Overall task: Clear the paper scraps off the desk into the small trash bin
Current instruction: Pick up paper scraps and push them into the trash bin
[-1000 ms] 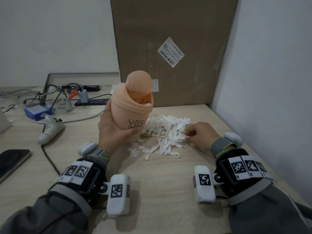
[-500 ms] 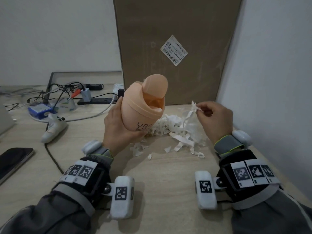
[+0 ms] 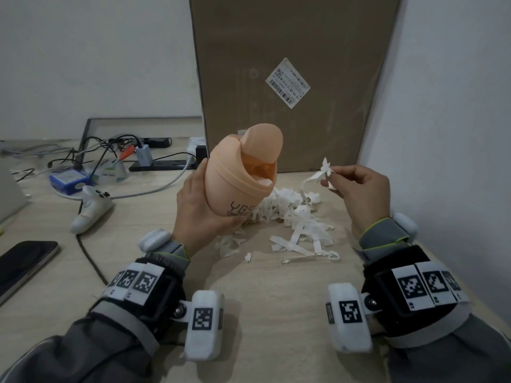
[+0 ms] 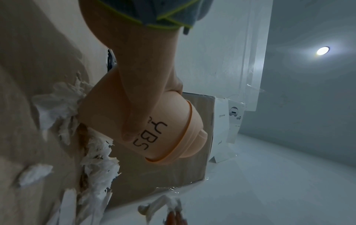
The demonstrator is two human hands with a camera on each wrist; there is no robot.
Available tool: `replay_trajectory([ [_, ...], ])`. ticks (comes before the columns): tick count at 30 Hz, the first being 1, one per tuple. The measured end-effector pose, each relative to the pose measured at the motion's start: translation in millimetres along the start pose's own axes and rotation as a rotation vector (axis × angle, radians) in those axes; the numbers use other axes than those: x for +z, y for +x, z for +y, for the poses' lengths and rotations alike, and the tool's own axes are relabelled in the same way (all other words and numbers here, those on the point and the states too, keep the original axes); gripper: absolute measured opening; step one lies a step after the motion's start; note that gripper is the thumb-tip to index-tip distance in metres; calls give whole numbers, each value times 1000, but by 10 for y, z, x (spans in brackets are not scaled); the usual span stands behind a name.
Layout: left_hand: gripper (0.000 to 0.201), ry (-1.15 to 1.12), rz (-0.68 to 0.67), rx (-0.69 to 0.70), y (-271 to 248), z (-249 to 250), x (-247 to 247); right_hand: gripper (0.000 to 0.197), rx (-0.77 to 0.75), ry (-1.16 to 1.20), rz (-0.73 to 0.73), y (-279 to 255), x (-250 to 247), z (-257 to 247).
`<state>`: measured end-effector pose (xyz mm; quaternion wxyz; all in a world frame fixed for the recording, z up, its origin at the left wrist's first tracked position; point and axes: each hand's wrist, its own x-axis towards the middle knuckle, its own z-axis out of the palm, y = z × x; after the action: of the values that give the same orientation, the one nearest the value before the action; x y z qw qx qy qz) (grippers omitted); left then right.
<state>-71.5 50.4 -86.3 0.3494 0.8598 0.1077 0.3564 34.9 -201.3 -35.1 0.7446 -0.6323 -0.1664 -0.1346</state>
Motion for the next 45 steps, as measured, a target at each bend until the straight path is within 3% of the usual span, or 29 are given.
replay_trajectory([
  [6, 137, -4, -81, 22, -27, 73, -5, 17, -205, -30, -158, -177, 214, -69],
  [13, 132, -80, -160, 91, -69, 174, 36, 13, -431, -191, -240, -236, 304, -16],
  [17, 133, -78, -180, 115, -77, 187, 73, 15, -448, -338, -320, -257, 310, -9],
  [23, 131, -76, -168, 103, -75, 168, 70, 22, -342, -476, -505, -272, 329, -35],
  [26, 132, -92, -154, 76, -67, 146, 78, 31, -321, -426, -494, -295, 335, -79],
  [32, 139, -86, -97, -9, -74, 174, 78, 49, -440, -350, -253, -226, 309, -33],
  [36, 139, -70, -82, -28, -65, 131, 79, 32, -470, -283, -386, -304, 320, -71],
  [40, 140, -68, -78, -23, -68, 155, 80, 56, -497, -315, -525, -353, 367, -42],
  [45, 143, -80, -84, -39, -75, 174, 90, 61, -628, -441, -509, -325, 389, 56],
])
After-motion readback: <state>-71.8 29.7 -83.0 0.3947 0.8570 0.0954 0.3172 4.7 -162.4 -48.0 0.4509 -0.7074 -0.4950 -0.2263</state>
